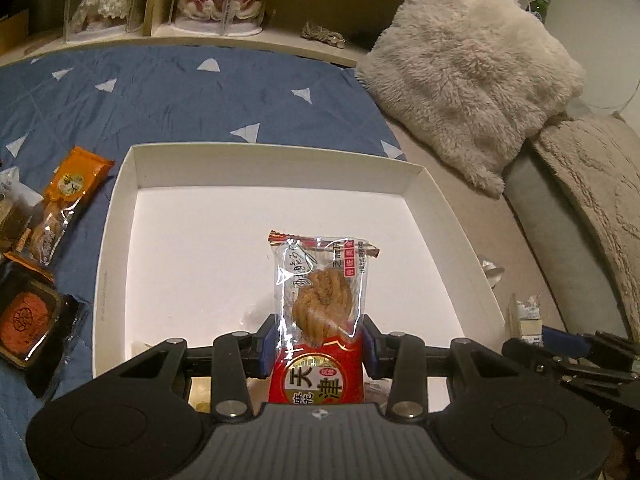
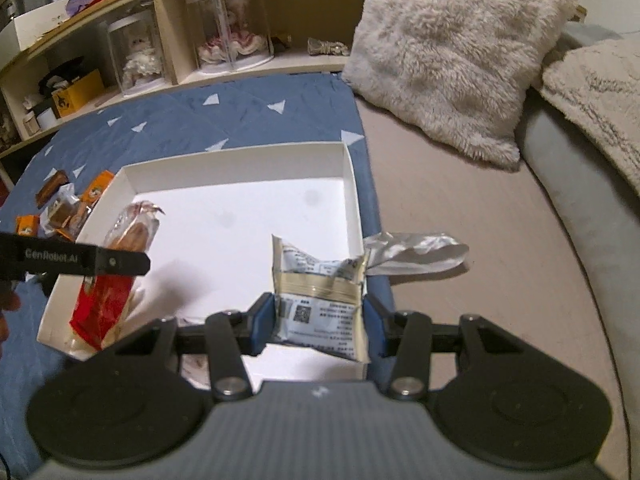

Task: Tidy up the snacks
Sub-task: 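Open the right gripper to drop the white label packet into the tray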

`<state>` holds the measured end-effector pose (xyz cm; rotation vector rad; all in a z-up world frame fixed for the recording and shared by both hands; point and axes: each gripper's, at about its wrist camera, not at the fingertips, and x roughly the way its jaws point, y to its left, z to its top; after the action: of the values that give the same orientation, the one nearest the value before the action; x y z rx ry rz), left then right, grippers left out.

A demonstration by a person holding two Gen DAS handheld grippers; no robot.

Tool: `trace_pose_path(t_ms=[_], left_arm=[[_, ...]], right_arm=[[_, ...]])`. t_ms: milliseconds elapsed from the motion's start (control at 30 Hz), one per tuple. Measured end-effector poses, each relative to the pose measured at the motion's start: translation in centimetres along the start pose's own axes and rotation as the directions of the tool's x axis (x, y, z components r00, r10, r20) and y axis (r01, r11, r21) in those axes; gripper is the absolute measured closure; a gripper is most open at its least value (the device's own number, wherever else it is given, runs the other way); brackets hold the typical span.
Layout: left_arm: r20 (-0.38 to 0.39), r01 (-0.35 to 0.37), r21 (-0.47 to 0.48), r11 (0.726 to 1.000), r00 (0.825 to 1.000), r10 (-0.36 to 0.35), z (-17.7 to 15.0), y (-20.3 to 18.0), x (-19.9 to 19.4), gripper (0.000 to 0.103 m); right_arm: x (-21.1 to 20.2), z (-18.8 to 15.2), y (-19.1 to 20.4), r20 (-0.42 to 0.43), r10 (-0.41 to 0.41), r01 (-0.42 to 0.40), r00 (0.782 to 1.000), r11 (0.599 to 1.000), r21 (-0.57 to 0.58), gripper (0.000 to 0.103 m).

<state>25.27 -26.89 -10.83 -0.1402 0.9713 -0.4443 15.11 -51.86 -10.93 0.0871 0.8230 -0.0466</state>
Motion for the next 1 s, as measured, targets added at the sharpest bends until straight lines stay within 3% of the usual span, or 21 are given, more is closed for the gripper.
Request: trace_pose_path(t_ms=[133,267,367,533,767,1000], left_arm=[[-0.013,-0.002,-0.013,1.000,1.000,0.002,0.0,0.2,0.6,0.059],[-0.028,-0.017,0.007,1.000,0.999,0.017,-0.2,0.2,0.8,0.038],[-0.038,-0.023,0.024,0.999,0.999,0.024,-0.2,0.3,0.6,0.036],[-0.044,-0.033,0.050,0.998,0.998,0.035,-0.5,0.2,-0.1,0.028],[-0.046,-0.044,0.069,0.997,0.998,0.047,-1.0,0.2,-0.8,0.025],[-0.062,-0.059,0.099,0.993,0.996,0.065,-1.5,0.2,-1.3,0.019]], right_arm=[[0.9,0.2,-0.2,-0.020,0.003,-0.003,1.000,1.000,0.000,0.049],[1.6,0.3,-0.1,-0.030,0.011,-0.011,0.999,1.000,-0.002,0.048],[2.2,0.3,-0.3,-0.051,0.010,-0.010,0.999,1.000,0.012,0.035],[2.7,-0.2,-0.6,-0.098,-0.021,0.023,0.995,1.000,0.020,0.034],[1.9,-0.3,-0.8,-0.034,0.020,-0.018,0.999,0.998,0.066,0.027],[1.3,-0.1,-0.4,-0.053,-0.001,0.005,0.999,0.998,0.062,0.025]])
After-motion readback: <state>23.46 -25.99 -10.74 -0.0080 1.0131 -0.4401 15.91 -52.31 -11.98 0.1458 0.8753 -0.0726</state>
